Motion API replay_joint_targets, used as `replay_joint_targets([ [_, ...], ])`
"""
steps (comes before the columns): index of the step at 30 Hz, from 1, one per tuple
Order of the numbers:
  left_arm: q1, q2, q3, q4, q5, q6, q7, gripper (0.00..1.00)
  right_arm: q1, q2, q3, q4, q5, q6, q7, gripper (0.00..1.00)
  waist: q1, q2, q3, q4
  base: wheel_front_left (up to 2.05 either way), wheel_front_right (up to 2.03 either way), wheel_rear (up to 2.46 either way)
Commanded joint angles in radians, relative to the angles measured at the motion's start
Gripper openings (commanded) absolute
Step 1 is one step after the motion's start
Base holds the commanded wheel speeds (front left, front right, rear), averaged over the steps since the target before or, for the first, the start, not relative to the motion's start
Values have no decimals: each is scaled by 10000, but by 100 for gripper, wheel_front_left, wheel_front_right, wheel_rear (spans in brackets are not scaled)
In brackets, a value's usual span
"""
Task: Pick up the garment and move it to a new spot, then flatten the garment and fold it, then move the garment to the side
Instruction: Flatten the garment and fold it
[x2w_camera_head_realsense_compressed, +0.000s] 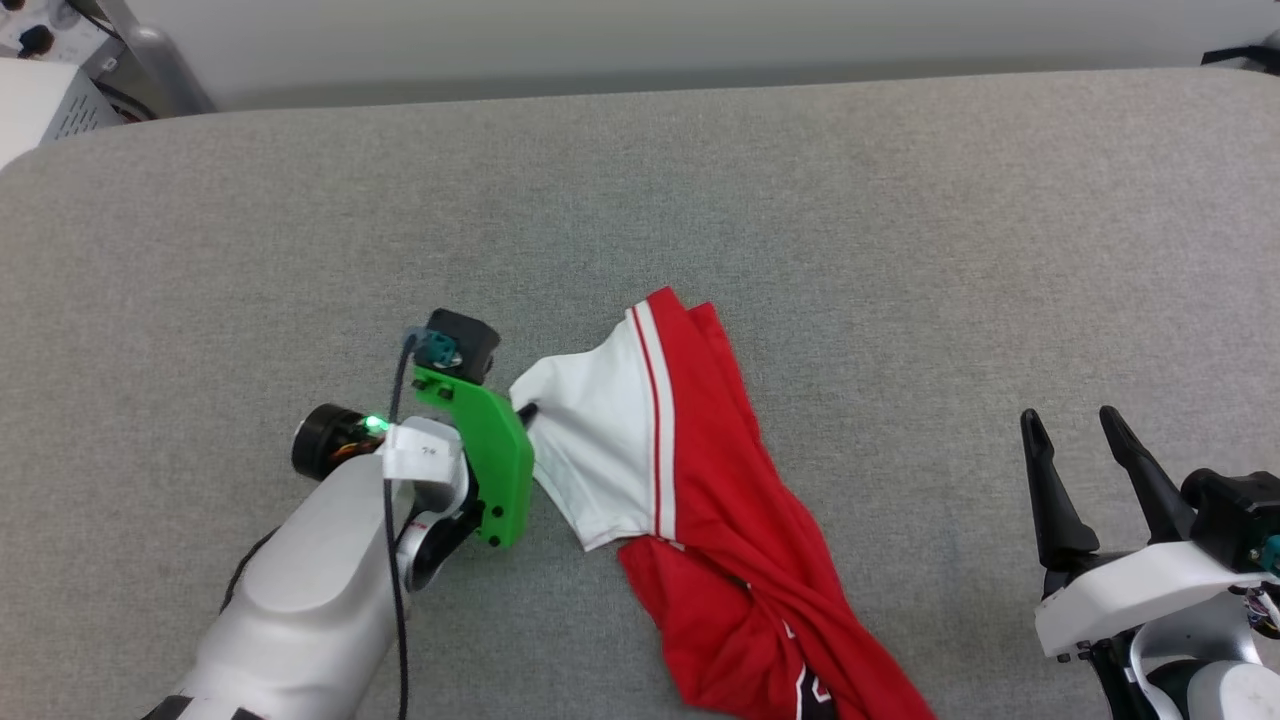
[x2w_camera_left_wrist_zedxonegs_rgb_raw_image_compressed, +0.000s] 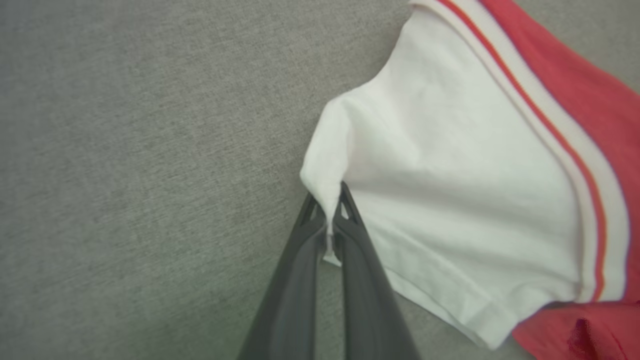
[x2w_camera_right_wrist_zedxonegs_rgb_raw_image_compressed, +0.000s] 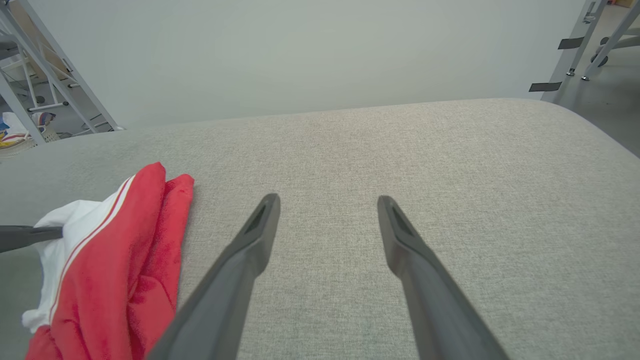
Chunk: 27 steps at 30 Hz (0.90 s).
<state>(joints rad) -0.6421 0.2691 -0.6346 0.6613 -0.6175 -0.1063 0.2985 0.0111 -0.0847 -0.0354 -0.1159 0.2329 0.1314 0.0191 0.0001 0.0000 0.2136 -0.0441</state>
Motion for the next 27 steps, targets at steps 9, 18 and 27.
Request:
replay_joint_targets([
  [9, 1856, 1428, 709, -1689, -318, 1003, -506, 0, 337, 58, -192, -9, 58, -7, 233, 100, -1, 0, -823, 542, 0, 0, 0],
  [18, 4845, 1420, 1415, -2846, -1468, 2193, -793, 0, 660, 100, -240, -71, 77, -7, 442, 100, -1, 0, -1218, 687, 0, 0, 0],
  [27, 5829, 1105, 1442, -3207, -1594, 2569, -1398, 100, 885, 158, -398, -161, 104, -7, 588, 100, -1, 0, -1403, 954, 0, 0, 0],
])
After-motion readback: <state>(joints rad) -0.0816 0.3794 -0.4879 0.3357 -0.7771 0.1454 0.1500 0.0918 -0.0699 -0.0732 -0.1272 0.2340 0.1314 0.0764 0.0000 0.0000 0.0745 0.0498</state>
